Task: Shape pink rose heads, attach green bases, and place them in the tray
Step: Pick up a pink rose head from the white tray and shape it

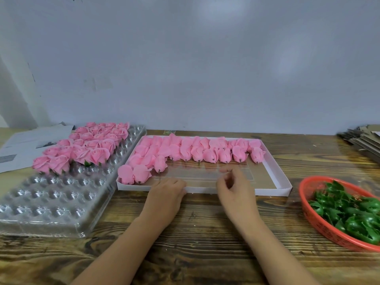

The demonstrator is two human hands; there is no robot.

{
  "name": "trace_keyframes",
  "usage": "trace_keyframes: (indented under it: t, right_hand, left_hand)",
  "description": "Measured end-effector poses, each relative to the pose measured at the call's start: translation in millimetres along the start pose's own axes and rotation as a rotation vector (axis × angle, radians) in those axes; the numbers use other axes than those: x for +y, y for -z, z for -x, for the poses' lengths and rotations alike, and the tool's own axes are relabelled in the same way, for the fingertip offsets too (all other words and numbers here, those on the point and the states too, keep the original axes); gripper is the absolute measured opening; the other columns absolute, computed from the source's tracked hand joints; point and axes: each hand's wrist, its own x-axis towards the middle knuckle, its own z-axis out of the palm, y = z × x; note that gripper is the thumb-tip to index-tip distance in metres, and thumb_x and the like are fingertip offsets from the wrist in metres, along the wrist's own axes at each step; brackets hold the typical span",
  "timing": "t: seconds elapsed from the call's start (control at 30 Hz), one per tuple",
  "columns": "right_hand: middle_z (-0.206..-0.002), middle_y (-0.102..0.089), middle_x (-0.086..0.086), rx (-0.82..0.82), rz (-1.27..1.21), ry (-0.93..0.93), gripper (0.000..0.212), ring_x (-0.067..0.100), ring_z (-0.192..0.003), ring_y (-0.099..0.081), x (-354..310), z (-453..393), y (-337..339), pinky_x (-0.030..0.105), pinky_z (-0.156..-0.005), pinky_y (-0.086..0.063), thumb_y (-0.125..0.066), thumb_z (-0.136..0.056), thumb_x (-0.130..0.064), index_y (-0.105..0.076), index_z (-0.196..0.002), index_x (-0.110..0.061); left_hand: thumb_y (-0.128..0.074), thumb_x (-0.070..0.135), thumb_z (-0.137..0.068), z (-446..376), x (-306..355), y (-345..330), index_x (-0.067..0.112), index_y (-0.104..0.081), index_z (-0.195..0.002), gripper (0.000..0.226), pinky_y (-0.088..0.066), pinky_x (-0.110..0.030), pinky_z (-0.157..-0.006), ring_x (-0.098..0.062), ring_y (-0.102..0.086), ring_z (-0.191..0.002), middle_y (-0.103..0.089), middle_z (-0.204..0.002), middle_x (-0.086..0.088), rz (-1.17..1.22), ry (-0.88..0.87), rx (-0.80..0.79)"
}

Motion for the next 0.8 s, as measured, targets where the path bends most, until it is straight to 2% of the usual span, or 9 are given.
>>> trace_keyframes:
  t: [0.1, 0.2, 0.33, 0.37, 0.43, 0.53, 0.63, 0.73, 0.8]
  right_hand:
    - [-0.085, -0.063, -0.009, 0.07, 0.008, -0.15, 0.015, 0.004, -0.079, -0.058, 5.7, -34.2, 12.3, 0.023, -0.068, -0.043, -0.055, -0.09, -0.013, -0.058, -0.091, -0.027]
    - [-0.092, -0.065, -0.004, 0.075, 0.142, -0.26, 0.014, 0.017, -0.086, -0.06, 19.1, -72.2, 25.6, 0.03, -0.067, -0.043, -0.057, -0.088, -0.018, -0.059, -0.101, -0.022]
    - [-0.097, -0.062, 0.006, 0.008, 0.319, -0.369, 0.034, 0.009, -0.071, -0.052, 37.6, -108.3, 30.1, 0.026, -0.052, -0.037, -0.056, -0.096, -0.026, -0.055, -0.124, -0.006]
    - [-0.096, -0.063, 0.01, -0.008, 0.357, -0.393, 0.033, 0.011, -0.07, -0.053, 41.7, -113.1, 28.3, 0.028, -0.051, -0.04, -0.056, -0.096, -0.024, -0.056, -0.121, -0.002]
    - [-0.096, -0.067, 0.018, -0.062, 0.421, -0.441, 0.026, 0.027, -0.08, -0.064, 49.5, -120.9, 23.2, 0.04, -0.066, -0.055, -0.056, -0.096, -0.017, -0.06, -0.113, 0.003]
    - [-0.097, -0.066, 0.016, -0.081, 0.456, -0.493, 0.027, 0.035, -0.091, -0.066, 51.3, -124.9, 16.3, 0.048, -0.086, -0.057, -0.064, -0.087, -0.019, -0.061, -0.109, -0.003]
    - [-0.108, -0.057, 0.012, 0.001, 0.417, -0.488, 0.042, 0.037, -0.098, -0.061, 54.7, -123.1, 11.2, 0.051, -0.087, -0.056, -0.068, -0.076, -0.022, -0.051, -0.111, -0.01]
    - [-0.111, -0.055, 0.014, 0.023, 0.442, -0.464, 0.042, 0.036, -0.102, -0.059, 58.0, -125.0, 8.2, 0.053, -0.089, -0.053, -0.065, -0.08, -0.021, -0.048, -0.117, -0.028]
    - [-0.104, -0.057, 0.011, 0.004, 0.518, -0.467, 0.032, 0.033, -0.102, -0.059, 58.3, -130.1, 5.9, 0.051, -0.094, -0.051, -0.062, -0.086, -0.021, -0.056, -0.117, -0.026]
  left_hand:
    - [-0.056, 0.031, -0.103, 1.2, 1.5, 1.4, 0.023, -0.063, -0.129, 0.029, -0.042, -0.033, -0.105, -0.016, -0.06, -0.118, -0.068, -0.125, 0.005, 0.033, 0.042, 0.004]
    - [-0.056, 0.032, -0.102, 1.8, 2.4, 2.6, 0.024, -0.061, -0.133, 0.032, -0.04, -0.032, -0.107, -0.015, -0.058, -0.121, -0.067, -0.127, 0.005, 0.048, 0.043, 0.008]
    - [-0.056, 0.033, -0.102, 1.9, 2.5, 3.2, 0.025, -0.063, -0.131, 0.03, -0.038, -0.029, -0.107, -0.012, -0.057, -0.121, -0.067, -0.127, 0.008, 0.056, 0.048, 0.018]
    - [-0.056, 0.033, -0.102, 2.1, 1.9, 3.1, 0.025, -0.063, -0.13, 0.03, -0.037, -0.029, -0.107, -0.012, -0.057, -0.121, -0.067, -0.127, 0.008, 0.058, 0.049, 0.018]
    - [-0.055, 0.034, -0.103, 2.5, 1.3, 3.1, 0.026, -0.063, -0.129, 0.028, -0.037, -0.028, -0.106, -0.01, -0.057, -0.119, -0.067, -0.125, 0.009, 0.063, 0.045, 0.017]
    - [-0.055, 0.034, -0.103, 2.5, 0.4, 2.9, 0.026, -0.064, -0.126, 0.026, -0.039, -0.028, -0.105, -0.011, -0.058, -0.116, -0.067, -0.123, 0.009, 0.069, 0.04, 0.015]
    - [-0.055, 0.033, -0.102, 2.0, -1.4, 1.4, 0.026, -0.065, -0.123, 0.024, -0.04, -0.028, -0.101, -0.011, -0.058, -0.112, -0.068, -0.118, 0.009, 0.068, 0.037, 0.015]
    - [-0.056, 0.033, -0.102, 1.3, -2.9, -0.4, 0.025, -0.067, -0.121, 0.023, -0.04, -0.027, -0.099, -0.011, -0.059, -0.11, -0.069, -0.116, 0.009, 0.064, 0.034, 0.023]
    - [-0.057, 0.033, -0.102, 1.1, -3.0, -1.1, 0.024, -0.068, -0.121, 0.024, -0.04, -0.027, -0.099, -0.011, -0.059, -0.11, -0.069, -0.116, 0.009, 0.062, 0.032, 0.025]
